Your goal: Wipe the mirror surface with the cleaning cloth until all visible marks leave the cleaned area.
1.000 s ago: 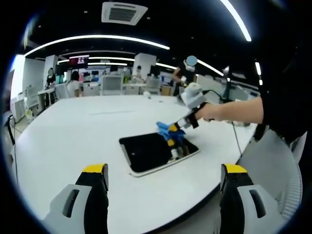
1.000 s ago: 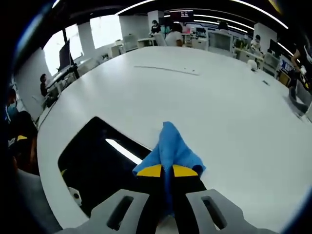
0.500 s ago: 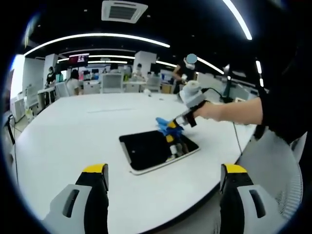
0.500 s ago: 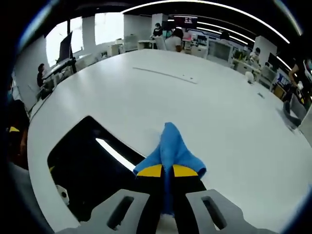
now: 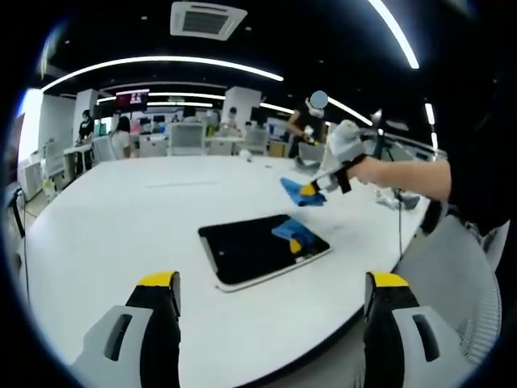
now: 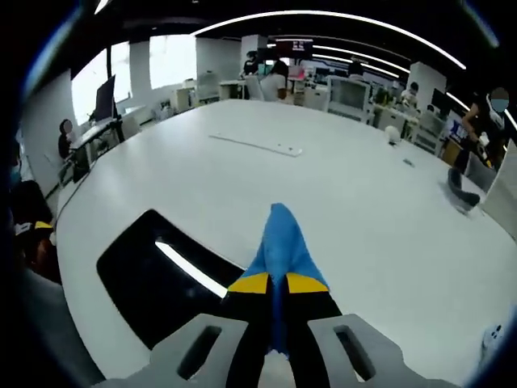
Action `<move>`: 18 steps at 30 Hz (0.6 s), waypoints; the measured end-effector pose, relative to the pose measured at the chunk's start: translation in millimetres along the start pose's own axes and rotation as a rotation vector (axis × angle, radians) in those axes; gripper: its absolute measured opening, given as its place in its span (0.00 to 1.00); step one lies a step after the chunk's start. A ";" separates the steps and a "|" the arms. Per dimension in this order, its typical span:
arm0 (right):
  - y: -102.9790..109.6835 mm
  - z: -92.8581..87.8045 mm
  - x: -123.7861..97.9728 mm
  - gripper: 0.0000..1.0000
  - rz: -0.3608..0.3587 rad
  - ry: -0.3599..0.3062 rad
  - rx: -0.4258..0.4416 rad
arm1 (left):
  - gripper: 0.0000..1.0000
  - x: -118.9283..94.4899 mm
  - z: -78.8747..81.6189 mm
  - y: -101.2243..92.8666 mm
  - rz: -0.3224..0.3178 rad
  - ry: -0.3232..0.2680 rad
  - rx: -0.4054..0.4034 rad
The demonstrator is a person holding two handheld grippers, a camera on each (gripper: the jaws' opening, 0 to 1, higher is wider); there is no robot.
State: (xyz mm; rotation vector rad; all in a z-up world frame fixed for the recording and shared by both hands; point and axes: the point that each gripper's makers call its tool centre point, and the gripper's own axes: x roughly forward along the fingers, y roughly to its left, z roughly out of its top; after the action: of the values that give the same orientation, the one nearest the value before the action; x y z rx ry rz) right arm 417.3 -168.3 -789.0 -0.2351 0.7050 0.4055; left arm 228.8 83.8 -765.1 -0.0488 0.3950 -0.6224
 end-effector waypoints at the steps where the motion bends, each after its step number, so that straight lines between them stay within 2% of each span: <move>1: 0.5 -2.9 -5.1 0.00 0.000 0.002 0.007 | 0.95 -0.1 0.1 -0.1 0.000 -0.001 0.000; 4: -3.1 -12.7 -13.0 0.01 -0.003 0.008 0.007 | 0.95 -0.5 0.3 -0.1 0.000 -0.002 -0.001; 7: -3.2 -30.2 -17.3 0.01 0.004 0.037 0.025 | 0.95 -0.8 -0.1 0.3 0.000 -0.001 -0.002; 9: -3.5 -34.4 -19.6 0.01 0.003 0.040 0.026 | 0.95 -0.8 0.1 0.5 0.002 -0.002 -0.002; 14: 13.4 -42.4 -40.0 0.01 0.008 0.047 0.033 | 0.95 -0.7 -0.5 0.0 -0.002 0.002 -0.001; 18: 19.1 -45.6 -45.0 0.01 0.020 0.053 0.031 | 0.95 -0.7 -0.9 -0.7 -0.005 0.004 0.000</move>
State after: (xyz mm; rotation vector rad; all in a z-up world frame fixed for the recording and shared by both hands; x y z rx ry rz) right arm 351.6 -179.5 -794.0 -0.2103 0.7660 0.4078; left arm 227.5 83.7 -765.5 -0.0485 0.3993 -0.6279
